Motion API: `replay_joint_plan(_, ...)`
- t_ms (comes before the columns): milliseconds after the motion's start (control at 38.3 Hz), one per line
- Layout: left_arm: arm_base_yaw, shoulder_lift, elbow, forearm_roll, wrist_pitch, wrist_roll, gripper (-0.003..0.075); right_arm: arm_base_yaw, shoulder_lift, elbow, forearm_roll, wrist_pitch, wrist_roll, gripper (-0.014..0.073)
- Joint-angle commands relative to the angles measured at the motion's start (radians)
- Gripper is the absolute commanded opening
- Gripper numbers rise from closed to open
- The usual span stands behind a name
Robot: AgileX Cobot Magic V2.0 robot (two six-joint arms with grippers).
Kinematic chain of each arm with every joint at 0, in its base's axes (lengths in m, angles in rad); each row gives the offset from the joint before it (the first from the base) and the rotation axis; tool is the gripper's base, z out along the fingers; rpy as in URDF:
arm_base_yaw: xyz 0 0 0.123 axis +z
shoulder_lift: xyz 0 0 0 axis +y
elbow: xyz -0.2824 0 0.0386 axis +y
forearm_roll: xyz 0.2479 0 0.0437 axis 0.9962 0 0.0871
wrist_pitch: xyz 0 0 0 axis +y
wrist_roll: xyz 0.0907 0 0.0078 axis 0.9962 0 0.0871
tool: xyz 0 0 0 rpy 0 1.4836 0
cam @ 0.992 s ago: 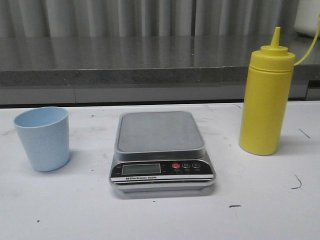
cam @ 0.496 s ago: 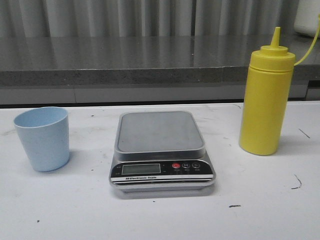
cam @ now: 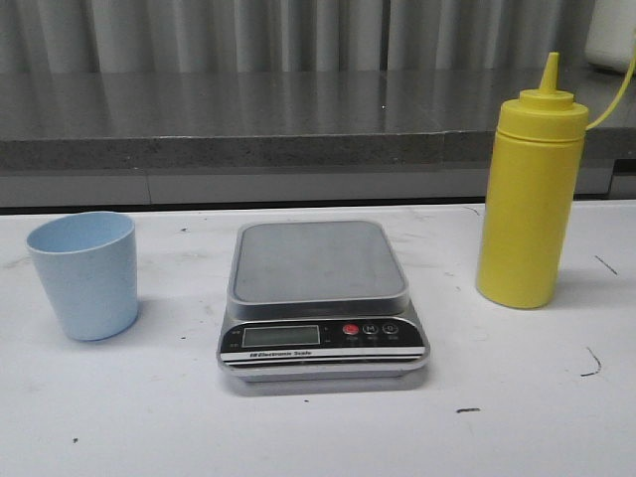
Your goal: Pour seasoning into cup on scale with both arms
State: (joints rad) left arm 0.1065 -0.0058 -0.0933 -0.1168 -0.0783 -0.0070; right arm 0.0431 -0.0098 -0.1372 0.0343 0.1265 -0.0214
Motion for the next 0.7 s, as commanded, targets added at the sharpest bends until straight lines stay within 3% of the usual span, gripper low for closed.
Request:
replay_joint_plan(0, 0.0, 0.025, -0.131, -0.01, 0.035, -0.01, -0.002, 0.0, 0.014, -0.142, -0.003, -0.003, -0.003, -0.0069)
replay_joint_plan(157, 0.0, 0.18, -0.26, -0.005, 0.242, -0.01, -0.002, 0.0, 0.161, -0.283, -0.003, 0.199, -0.003, -0.0069)
replay_joint_plan(287, 0.0, 0.309, -0.302, -0.005, 0.289, -0.01, -0.002, 0.0, 0.303, -0.349, 0.0, 0.317, -0.003, -0.0069)
replay_joint_plan(601, 0.0, 0.369, -0.32, -0.005, 0.275, -0.01, -0.0018, 0.0, 0.388, -0.38, 0.024, 0.333, -0.003, -0.0069)
replay_joint_plan(679, 0.0, 0.369, -0.32, -0.005, 0.272, -0.01, 0.0012, 0.0, 0.388, -0.379, 0.024, 0.327, -0.003, -0.0048)
